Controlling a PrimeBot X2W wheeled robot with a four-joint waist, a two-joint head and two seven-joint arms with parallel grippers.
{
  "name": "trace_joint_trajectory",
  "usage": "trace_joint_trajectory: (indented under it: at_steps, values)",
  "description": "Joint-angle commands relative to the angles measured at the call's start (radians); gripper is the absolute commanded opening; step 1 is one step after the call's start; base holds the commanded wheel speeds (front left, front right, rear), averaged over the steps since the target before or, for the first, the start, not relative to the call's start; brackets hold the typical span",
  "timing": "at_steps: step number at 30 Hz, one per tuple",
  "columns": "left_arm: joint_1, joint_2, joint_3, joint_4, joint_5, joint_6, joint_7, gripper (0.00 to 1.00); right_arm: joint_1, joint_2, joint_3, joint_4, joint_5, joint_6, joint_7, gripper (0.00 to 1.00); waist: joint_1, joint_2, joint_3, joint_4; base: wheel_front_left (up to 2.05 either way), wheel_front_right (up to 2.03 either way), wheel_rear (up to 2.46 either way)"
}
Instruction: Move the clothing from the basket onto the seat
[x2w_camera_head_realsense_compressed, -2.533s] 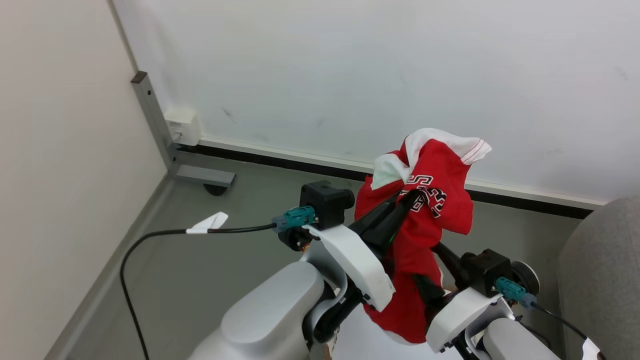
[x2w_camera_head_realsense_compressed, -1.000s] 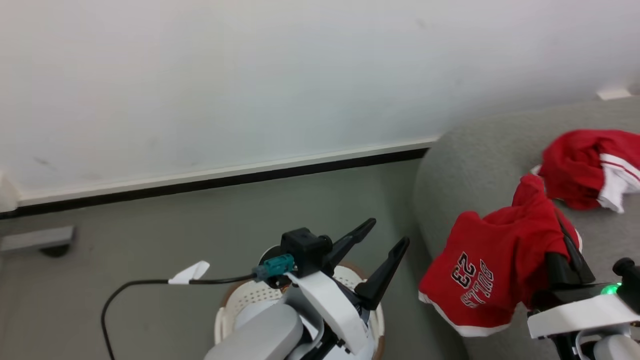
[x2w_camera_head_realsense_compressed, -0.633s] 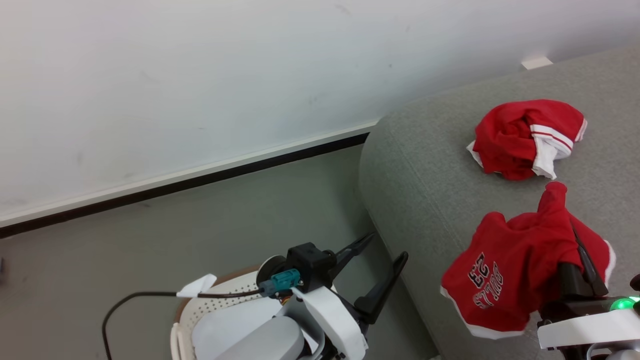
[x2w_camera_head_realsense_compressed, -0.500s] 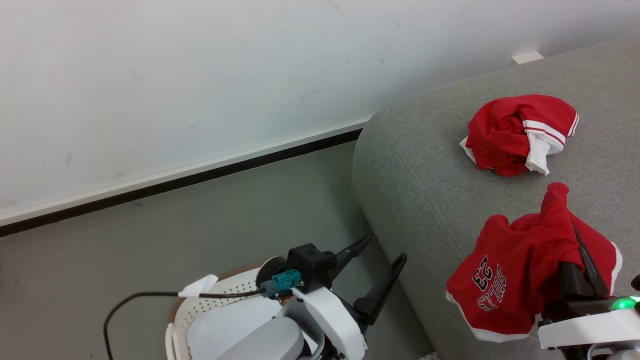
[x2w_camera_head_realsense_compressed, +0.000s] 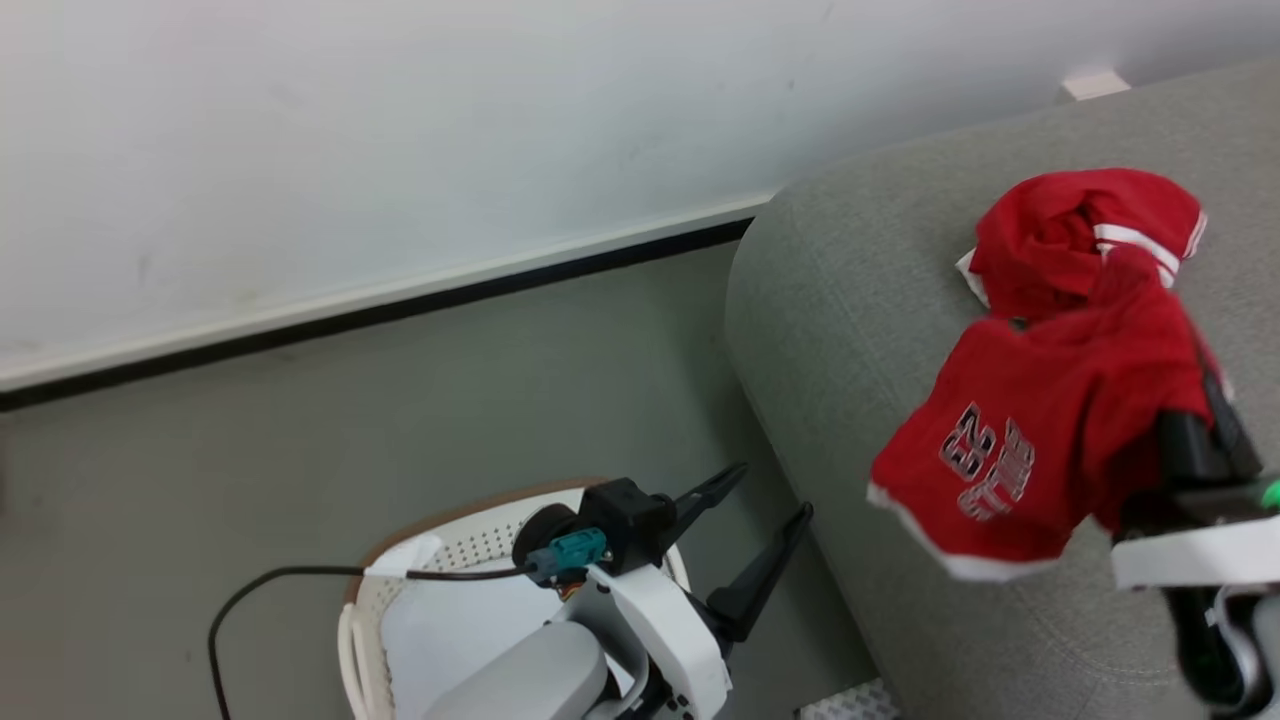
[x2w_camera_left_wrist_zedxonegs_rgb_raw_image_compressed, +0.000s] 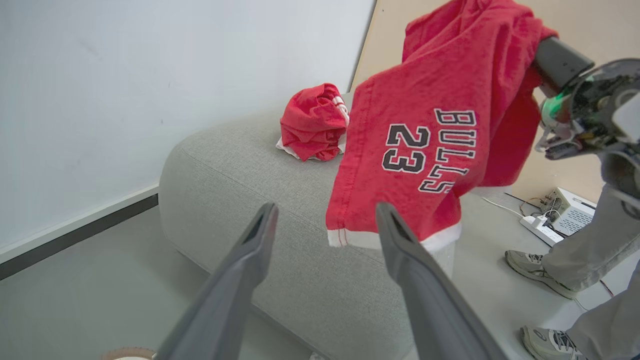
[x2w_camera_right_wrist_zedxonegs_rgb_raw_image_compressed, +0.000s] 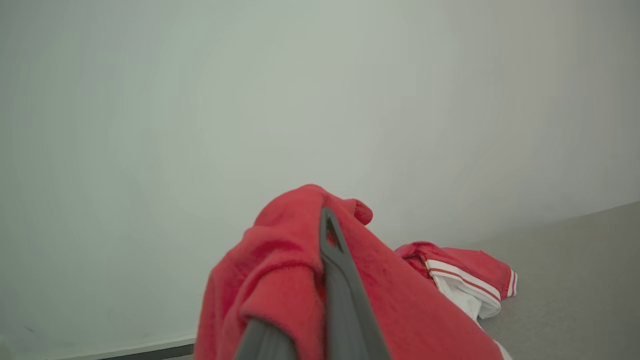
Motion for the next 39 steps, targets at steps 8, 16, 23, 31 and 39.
trace_joint_trajectory:
  at_steps: [8,16,23,31,39]
  values:
    - [-0.053,0.068,0.01,-0.037,0.027,0.001,0.027,1.0,-0.226,-0.142,-0.08,0.029,0.023,-0.002,0.01,0.0,0.0,-0.0001,0.183,0.079,0.0,0.0,0.0]
    - [-0.074,0.137,0.022,-0.096,0.037,0.011,0.05,1.0,-0.392,-0.286,-0.287,0.119,0.083,-0.002,0.038,0.0,0.0,-0.0001,0.318,0.126,0.0,0.0,0.0]
    - [-0.107,0.181,0.039,-0.156,0.045,0.025,0.068,1.0,-0.489,-0.391,-0.418,0.364,0.05,-0.002,0.084,0.0,0.0,-0.0001,0.427,0.171,0.0,0.0,0.0]
    - [-0.133,0.203,0.047,-0.194,0.046,0.032,0.074,1.0,-0.554,-0.416,-0.367,0.626,-0.083,-0.002,0.193,0.0,0.0,-0.0001,0.508,0.2,0.0,0.0,0.0]
    - [-0.129,0.199,0.047,-0.184,0.033,0.033,0.063,1.0,-0.628,-0.393,-0.224,0.802,-0.236,-0.002,0.424,0.0,0.0,-0.0001,0.504,0.201,0.0,0.0,0.0]
